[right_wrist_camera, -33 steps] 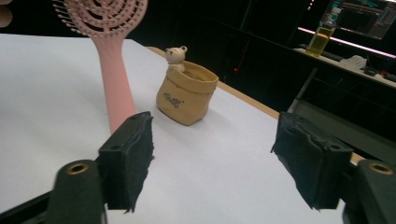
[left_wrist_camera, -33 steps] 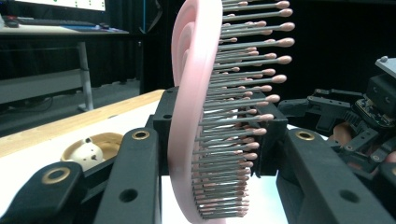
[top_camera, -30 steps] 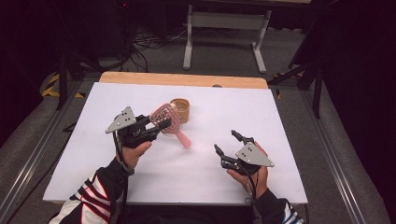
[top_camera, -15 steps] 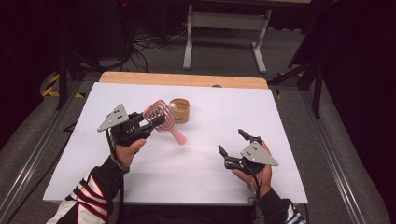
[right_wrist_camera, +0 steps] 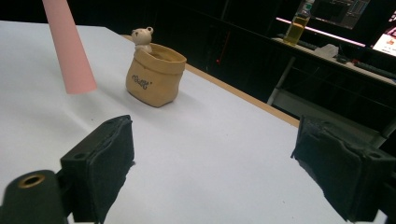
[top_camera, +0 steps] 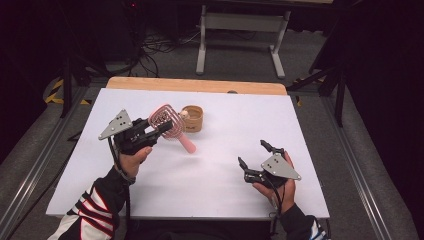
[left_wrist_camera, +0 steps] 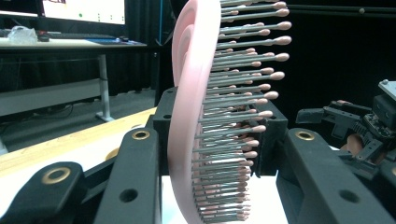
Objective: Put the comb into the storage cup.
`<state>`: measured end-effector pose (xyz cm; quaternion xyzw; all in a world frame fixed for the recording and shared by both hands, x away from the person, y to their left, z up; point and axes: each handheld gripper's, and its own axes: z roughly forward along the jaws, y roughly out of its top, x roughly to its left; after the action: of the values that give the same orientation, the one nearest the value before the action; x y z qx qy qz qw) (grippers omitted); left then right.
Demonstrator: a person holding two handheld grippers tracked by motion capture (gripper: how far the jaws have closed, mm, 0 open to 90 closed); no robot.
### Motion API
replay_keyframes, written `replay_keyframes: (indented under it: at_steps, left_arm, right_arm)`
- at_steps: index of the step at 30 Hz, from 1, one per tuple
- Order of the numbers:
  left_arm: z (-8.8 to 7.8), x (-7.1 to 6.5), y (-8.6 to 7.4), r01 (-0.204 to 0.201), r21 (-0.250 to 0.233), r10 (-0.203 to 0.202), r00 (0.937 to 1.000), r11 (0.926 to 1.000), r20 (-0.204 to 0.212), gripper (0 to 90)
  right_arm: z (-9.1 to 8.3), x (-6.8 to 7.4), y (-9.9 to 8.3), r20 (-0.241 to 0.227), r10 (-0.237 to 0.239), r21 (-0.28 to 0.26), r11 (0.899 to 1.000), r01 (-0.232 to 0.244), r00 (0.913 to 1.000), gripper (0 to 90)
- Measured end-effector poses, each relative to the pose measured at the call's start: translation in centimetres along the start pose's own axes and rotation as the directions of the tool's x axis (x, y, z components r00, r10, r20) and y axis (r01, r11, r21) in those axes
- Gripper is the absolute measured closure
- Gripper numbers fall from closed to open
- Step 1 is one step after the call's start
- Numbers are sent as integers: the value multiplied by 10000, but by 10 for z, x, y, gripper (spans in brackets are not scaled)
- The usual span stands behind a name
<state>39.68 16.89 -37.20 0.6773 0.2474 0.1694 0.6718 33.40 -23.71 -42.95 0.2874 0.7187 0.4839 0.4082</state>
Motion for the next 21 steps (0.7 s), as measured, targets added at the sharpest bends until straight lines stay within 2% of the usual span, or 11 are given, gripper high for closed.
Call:
replay_keyframes:
  at_steps: [12,18,21]
  left_arm:
    - [0,4,3,-119,2,119,9997,9999,-206,633]
    - [0,6,8,-72,-38,71,9996,10000,-270,633]
    - [-2,7,12,-136,-115,132,9993,9998,-341,632]
  right_arm:
    - [-10,-9,-11,183,97,221,9997,-101,9998,131]
    - [-15,-14,-16,331,301,238,9992,-309,9990,128]
    - [-17,-18,-18,260,491,283,9984,-498,9985,109]
